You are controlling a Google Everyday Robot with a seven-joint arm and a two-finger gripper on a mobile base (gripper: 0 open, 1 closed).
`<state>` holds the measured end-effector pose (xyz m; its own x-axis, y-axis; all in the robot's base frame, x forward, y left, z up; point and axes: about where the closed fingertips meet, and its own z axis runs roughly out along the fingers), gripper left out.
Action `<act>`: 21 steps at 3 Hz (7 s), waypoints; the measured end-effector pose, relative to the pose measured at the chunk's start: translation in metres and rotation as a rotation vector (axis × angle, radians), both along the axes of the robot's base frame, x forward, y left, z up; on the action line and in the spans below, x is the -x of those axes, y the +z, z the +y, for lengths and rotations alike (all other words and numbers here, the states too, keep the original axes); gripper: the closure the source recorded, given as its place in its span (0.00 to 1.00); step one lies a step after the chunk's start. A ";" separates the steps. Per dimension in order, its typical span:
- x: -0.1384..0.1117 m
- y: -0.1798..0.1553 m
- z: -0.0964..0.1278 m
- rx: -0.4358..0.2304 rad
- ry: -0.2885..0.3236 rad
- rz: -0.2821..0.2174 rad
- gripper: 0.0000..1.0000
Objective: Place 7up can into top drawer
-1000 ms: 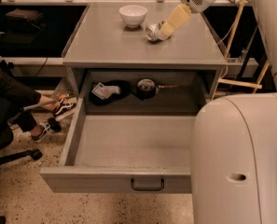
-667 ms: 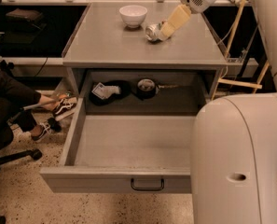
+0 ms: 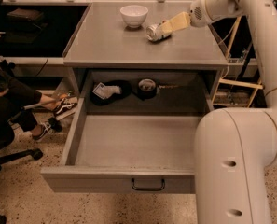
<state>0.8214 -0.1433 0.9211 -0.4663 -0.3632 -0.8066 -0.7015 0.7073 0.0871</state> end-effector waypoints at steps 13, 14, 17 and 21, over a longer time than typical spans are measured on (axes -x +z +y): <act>-0.157 -0.009 -0.021 -0.096 -0.413 -0.373 0.00; -0.153 -0.008 -0.015 -0.098 -0.386 -0.370 0.00; -0.136 -0.035 0.022 -0.067 -0.250 -0.347 0.00; -0.131 -0.054 0.027 -0.129 -0.243 -0.298 0.37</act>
Offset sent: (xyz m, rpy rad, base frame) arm 0.0354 -0.0079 -0.0061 0.1345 0.0080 -0.1500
